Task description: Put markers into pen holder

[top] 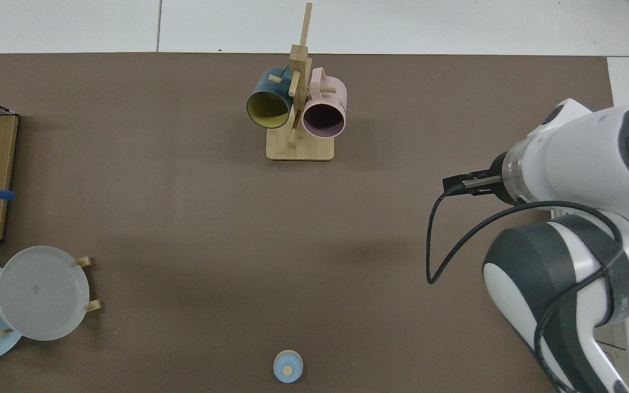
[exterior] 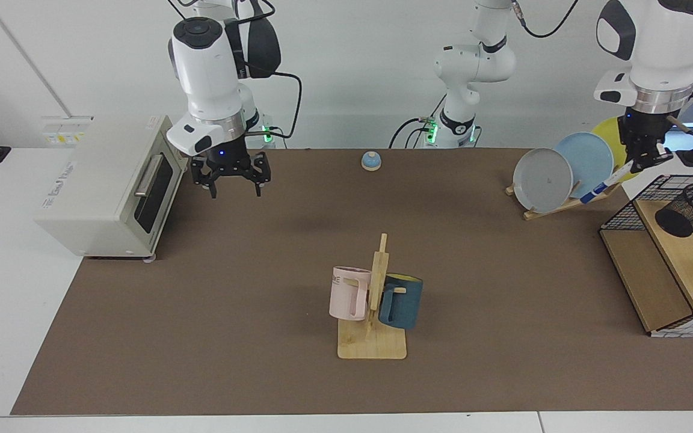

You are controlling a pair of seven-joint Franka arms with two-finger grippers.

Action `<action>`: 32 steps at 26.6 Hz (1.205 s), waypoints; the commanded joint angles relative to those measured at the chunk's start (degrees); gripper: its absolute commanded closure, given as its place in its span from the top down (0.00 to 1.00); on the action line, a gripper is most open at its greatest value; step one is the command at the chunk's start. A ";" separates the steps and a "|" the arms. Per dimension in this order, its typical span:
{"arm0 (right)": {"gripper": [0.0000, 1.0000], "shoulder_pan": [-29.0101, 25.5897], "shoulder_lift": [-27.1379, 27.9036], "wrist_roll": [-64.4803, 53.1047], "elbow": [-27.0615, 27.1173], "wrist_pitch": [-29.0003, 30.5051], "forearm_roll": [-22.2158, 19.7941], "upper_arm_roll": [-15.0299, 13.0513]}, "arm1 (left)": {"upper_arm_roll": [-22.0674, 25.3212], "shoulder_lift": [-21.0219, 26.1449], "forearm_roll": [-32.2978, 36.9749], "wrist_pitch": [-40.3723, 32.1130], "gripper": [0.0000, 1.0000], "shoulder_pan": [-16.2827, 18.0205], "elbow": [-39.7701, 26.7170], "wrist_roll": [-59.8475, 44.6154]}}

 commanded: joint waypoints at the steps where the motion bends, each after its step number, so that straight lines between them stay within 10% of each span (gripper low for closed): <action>1: 1.00 -3.51 -0.29 -9.33 0.26 0.11 -1.28 0.61 | 1.17 2.97 6.88 1.50 0.00 -0.30 4.11 2.81; 16: 1.00 -9.40 0.59 -9.52 11.86 -21.33 2.85 0.70 | 12.15 6.84 10.15 15.03 0.00 0.05 7.98 16.78; 32: 1.00 -11.51 -1.70 -9.79 8.96 -22.92 3.64 0.79 | 15.68 9.92 8.39 19.16 0.00 1.54 8.95 24.61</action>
